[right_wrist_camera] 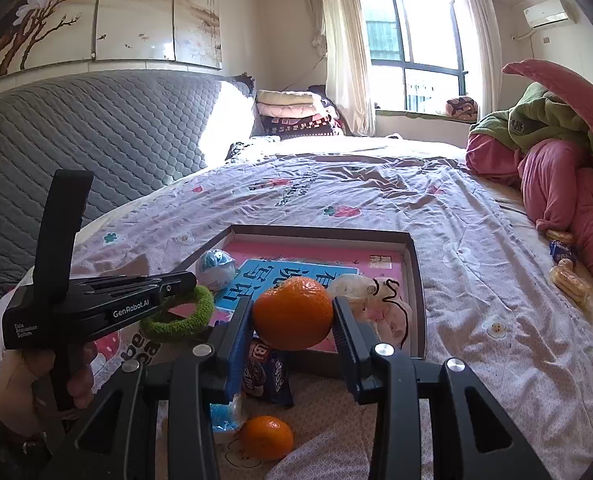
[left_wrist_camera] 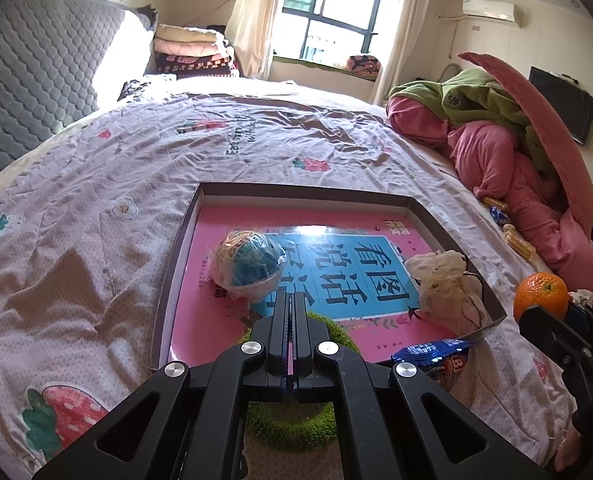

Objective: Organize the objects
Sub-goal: 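Carry the green ring over the tray box with the left tool while the right tool carries the orange there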

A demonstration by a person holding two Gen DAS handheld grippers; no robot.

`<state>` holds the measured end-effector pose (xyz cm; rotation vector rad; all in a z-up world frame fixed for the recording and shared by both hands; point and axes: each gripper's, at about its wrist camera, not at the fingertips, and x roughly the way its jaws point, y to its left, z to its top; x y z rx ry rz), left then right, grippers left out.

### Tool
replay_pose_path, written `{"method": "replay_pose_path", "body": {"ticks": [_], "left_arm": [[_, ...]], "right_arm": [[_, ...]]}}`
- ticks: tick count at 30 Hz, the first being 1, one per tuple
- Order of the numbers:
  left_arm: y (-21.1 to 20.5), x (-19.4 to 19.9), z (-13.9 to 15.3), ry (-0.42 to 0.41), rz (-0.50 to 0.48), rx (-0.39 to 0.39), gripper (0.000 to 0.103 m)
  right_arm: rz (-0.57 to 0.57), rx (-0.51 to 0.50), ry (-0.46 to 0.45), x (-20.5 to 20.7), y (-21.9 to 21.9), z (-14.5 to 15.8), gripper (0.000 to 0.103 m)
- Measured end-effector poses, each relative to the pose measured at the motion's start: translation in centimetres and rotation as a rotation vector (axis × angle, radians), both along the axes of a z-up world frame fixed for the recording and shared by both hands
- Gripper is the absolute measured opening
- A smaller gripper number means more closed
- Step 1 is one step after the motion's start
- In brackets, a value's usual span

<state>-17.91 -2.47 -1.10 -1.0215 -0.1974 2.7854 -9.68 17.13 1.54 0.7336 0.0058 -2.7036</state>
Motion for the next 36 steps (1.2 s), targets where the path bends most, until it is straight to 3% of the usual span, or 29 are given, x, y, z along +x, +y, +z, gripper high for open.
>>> {"method": "replay_pose_path", "body": {"ticks": [26,36], "left_arm": [[-0.2,-2.1,-0.9,-0.011,0.026,-0.015,0.001],[-0.4,-2.8,-1.7,-0.027,0.044,-0.022,0.009]], "right_arm": [[-0.024,-0.001,-0.023,-3.8,0.6,-0.3,0.040],[-0.023,0.003,-0.040,-4.8,0.7,-1.1,0.040]]}}
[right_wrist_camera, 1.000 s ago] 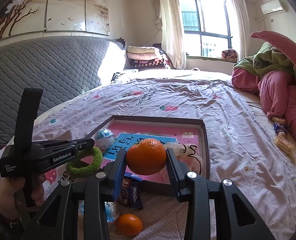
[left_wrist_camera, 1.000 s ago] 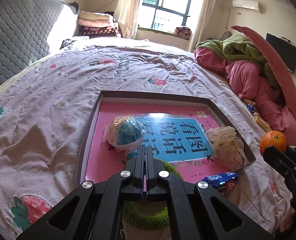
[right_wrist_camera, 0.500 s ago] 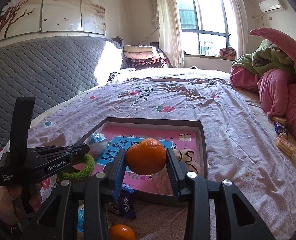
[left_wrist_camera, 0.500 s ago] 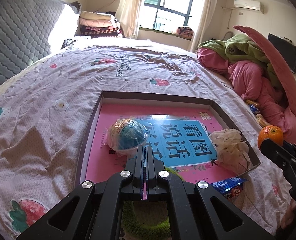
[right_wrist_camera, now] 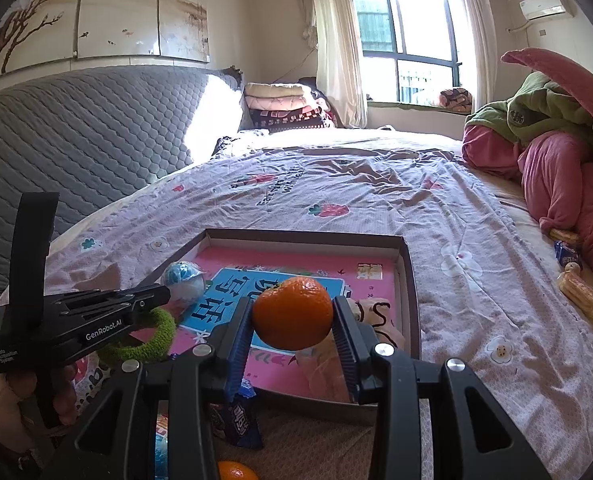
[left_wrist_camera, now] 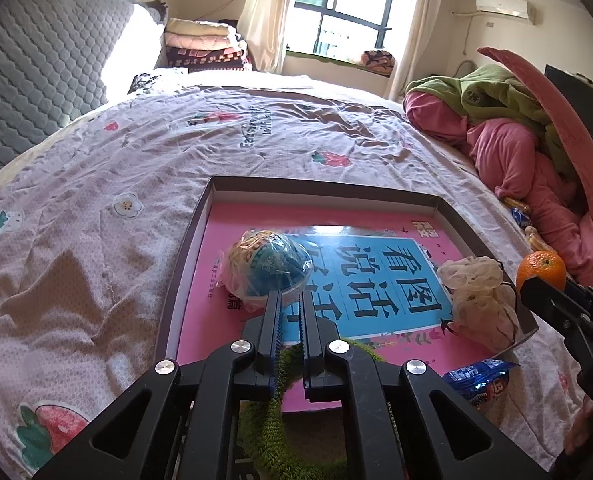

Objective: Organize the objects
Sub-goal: 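Carry the green ring over the tray box with the left tool while the right tool carries the orange there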

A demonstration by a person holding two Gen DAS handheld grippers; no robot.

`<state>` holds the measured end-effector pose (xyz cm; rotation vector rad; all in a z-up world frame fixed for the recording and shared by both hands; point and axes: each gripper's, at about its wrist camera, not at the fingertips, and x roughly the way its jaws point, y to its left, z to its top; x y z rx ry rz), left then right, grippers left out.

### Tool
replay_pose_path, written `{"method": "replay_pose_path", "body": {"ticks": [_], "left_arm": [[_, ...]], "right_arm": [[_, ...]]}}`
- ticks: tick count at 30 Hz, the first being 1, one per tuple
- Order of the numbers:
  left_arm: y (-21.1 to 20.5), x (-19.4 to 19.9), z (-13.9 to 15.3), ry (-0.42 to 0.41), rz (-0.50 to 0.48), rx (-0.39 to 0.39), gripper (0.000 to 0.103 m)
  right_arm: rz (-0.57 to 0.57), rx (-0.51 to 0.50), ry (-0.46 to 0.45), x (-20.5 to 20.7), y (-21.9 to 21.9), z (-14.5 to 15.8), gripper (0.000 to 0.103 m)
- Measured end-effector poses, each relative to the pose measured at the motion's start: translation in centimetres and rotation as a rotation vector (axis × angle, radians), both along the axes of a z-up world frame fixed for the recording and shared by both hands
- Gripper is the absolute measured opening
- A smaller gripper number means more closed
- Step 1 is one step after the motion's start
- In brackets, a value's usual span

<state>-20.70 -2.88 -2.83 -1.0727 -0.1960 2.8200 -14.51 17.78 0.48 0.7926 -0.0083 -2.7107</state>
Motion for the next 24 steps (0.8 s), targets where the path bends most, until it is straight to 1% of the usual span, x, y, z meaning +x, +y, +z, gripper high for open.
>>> {"method": "replay_pose_path", "body": {"ticks": [4,6,11,13,15,20,24], "left_arm": [[-0.1,-0.2,-0.2,-0.001,0.002,-0.005,0.016],[-0.1,-0.2,-0.3,-0.002,0.006,-0.009,0.024],[-0.1,-0.4,-0.6,-0.008,0.008,-0.013,0.027],[0.0,-0.5,-0.7,-0.011,0.011,-0.014,0.031],[0.0,-0.5,-0.8,-0.012,0.013,-0.017,0.037],[-0.1,-0.6,-1.1,-0.016,0.021,-0.019,0.041],[-0.3,-0.7,-1.3,-0.023,0.029,-0.020,0.049]], "right_arm": [[-0.007,0.002,-0.016,-0.5,0.2,-0.6,0.040],[-0.010,0.003,-0.024,-0.7,0.3,-0.9,0.040],[-0.014,0.007,-0.044,-1.0,0.4,-1.6,0.040],[-0.015,0.009,-0.051,-1.1,0.4,-1.9,0.040],[-0.017,0.011,-0.056,-1.2,0.5,-2.1,0.040],[-0.018,0.015,-0.071,-1.5,0.5,-2.6,0.040],[-0.020,0.010,-0.079,-1.7,0.7,-2.9,0.040]]}}
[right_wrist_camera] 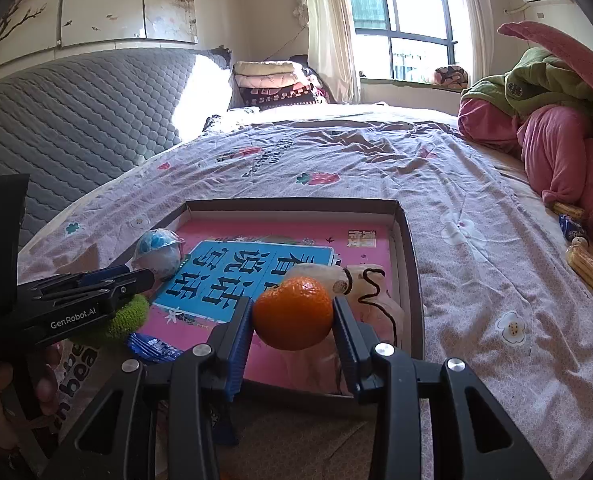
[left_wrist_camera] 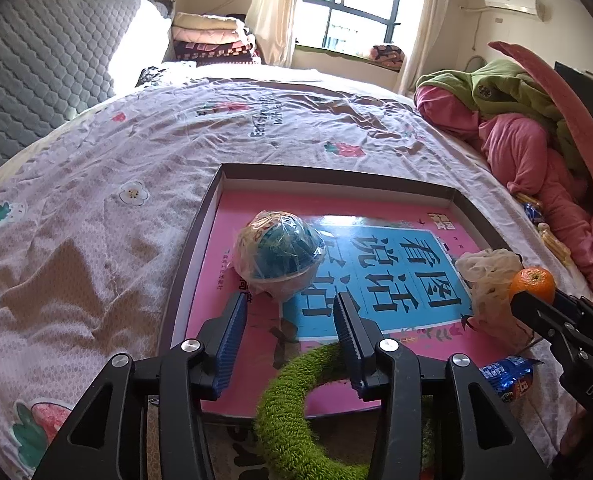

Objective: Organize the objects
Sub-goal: 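Carry the green ring over the tray box with the left tool while the right tool carries the orange there, then open the left tool dropping the ring into the box while the right tool releases the orange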

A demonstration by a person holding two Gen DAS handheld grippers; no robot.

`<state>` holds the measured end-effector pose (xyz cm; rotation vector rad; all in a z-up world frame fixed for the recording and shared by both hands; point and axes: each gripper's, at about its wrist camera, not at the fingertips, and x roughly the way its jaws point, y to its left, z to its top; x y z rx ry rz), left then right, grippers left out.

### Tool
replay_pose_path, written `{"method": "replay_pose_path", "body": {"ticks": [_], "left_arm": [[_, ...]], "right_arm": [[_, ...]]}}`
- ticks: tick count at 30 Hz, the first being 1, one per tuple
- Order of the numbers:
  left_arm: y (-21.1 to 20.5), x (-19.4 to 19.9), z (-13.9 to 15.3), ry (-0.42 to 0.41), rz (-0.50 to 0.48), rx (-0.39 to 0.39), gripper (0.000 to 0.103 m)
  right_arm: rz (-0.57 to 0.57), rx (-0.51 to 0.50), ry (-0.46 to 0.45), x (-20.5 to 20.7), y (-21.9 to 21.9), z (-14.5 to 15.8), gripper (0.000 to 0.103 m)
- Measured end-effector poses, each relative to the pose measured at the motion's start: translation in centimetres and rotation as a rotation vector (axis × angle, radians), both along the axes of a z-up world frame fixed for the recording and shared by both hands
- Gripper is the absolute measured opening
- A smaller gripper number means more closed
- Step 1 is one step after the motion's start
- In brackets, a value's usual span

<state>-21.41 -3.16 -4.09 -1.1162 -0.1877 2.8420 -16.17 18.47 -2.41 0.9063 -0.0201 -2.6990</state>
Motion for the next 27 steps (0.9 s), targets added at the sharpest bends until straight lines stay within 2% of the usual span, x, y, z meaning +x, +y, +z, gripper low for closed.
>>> {"method": "replay_pose_path", "body": {"ticks": [8,14,27], "left_arm": [[-0.4,-0.5,-0.3,-0.021,0.022,0.004,0.062],[-0.7,-0.8,-0.7,-0.043,0.037,0.010,0.066],[-0.5,-1.5,-1.0,-0.062,0.042,0.004,0.068]], "right_arm": [[-0.006,-0.007,-0.018,-0.3,0.2,-0.4,0.040],[-0.011,-0.012,-0.024,-0.4,0.3,-0.4,0.042],[-0.017,-0.018,-0.026,-0.4,0.4,-0.5,0.042]]}}
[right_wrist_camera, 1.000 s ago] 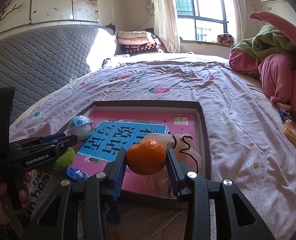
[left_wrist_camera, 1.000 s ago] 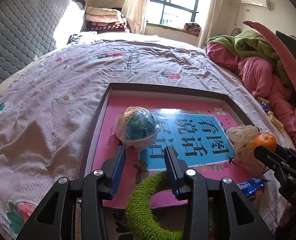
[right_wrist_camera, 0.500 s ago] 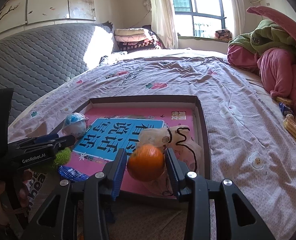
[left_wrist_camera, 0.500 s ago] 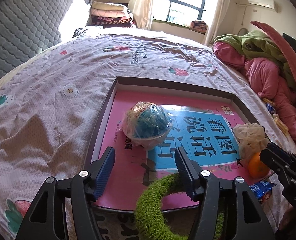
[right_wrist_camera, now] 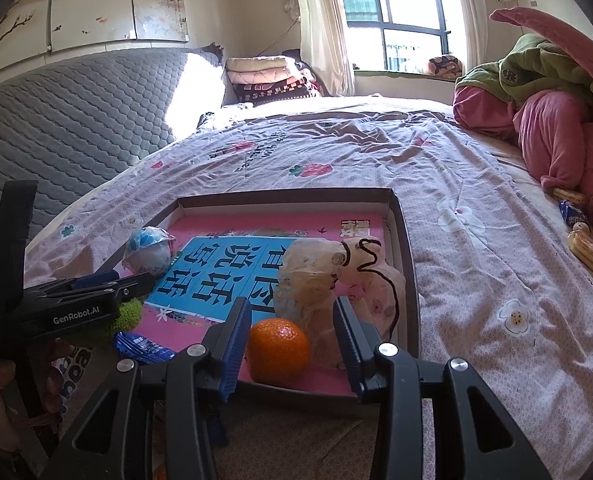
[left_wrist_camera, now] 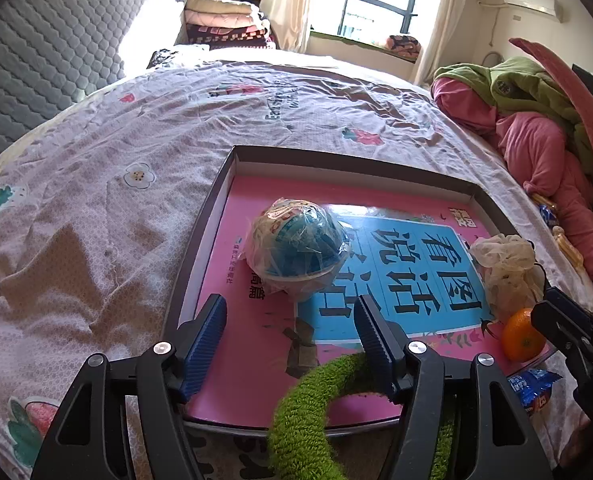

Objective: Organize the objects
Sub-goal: 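Open the left tool dropping the ring into the box while the right tool releases the orange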

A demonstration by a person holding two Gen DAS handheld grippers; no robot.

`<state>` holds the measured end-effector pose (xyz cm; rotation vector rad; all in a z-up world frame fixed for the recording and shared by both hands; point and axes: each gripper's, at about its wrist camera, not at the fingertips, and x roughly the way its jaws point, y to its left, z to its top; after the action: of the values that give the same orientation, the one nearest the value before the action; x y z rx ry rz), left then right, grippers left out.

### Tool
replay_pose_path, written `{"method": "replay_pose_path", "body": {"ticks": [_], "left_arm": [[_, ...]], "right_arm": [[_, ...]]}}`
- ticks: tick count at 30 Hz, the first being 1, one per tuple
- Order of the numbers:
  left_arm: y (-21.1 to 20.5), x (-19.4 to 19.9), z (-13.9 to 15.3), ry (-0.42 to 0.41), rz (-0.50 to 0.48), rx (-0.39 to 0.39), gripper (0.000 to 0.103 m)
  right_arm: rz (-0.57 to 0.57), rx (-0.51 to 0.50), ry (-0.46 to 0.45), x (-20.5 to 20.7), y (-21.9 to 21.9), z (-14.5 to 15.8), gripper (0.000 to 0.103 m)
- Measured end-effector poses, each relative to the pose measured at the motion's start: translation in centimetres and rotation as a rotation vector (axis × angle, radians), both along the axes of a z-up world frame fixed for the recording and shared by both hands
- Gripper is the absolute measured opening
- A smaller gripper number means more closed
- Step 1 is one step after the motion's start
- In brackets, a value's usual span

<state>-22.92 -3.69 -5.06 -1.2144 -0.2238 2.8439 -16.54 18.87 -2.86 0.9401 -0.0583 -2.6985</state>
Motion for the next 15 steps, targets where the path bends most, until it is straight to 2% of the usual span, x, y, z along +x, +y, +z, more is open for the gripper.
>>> {"method": "replay_pose_path", "body": {"ticks": [15], "left_arm": [[0.36,0.02,0.54,-0.013,0.003,0.000,0.074]], "right_arm": [[0.006,-0.003,0.018,0.41,0.15,0.53,0.047]]}}
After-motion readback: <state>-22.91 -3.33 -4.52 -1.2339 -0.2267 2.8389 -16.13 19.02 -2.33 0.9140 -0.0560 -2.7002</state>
